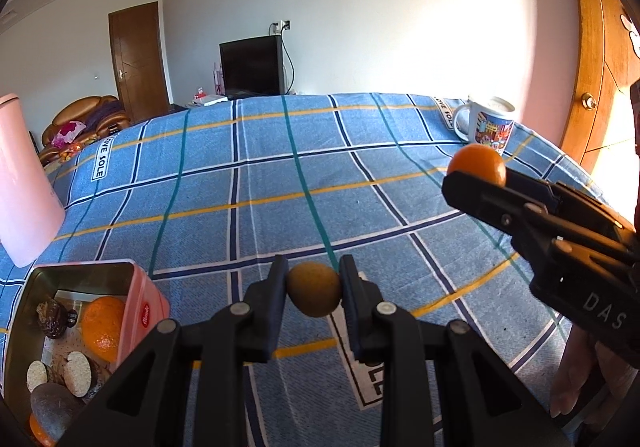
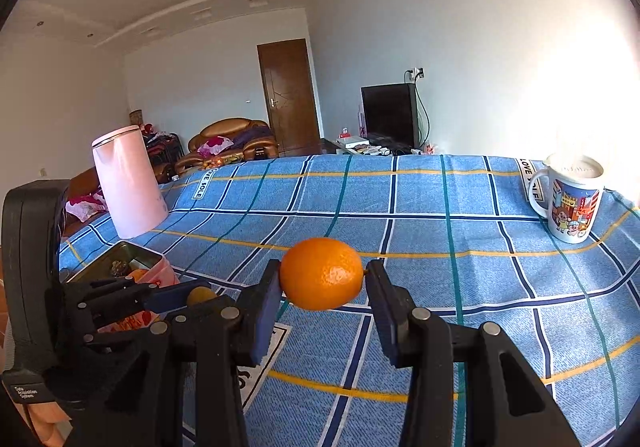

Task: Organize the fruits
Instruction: 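Carry the yellow fruit and orange toward the tin box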

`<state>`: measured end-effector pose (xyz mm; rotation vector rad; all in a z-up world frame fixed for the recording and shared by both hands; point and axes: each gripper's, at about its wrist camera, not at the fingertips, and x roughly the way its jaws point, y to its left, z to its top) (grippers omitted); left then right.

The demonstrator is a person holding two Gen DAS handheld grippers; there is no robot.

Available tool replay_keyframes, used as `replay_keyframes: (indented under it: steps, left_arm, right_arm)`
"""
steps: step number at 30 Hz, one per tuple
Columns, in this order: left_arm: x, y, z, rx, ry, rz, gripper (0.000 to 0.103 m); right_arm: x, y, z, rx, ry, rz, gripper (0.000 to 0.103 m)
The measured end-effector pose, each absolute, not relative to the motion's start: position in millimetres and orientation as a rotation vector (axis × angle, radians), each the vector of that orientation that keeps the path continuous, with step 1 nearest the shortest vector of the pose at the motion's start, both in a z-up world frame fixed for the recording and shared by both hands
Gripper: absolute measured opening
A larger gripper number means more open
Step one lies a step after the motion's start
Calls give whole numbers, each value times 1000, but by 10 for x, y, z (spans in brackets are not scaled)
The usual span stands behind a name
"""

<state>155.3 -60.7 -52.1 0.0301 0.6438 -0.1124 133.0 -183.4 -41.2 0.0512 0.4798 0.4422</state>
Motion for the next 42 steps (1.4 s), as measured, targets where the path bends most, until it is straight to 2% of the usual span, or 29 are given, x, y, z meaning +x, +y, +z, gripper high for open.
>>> replay_keyframes:
  steps: [42]
  left_arm:
    - [1142, -506, -324, 27, 405, -62, 28]
  right_arm:
    - [959, -1804, -280, -16, 296, 413, 45]
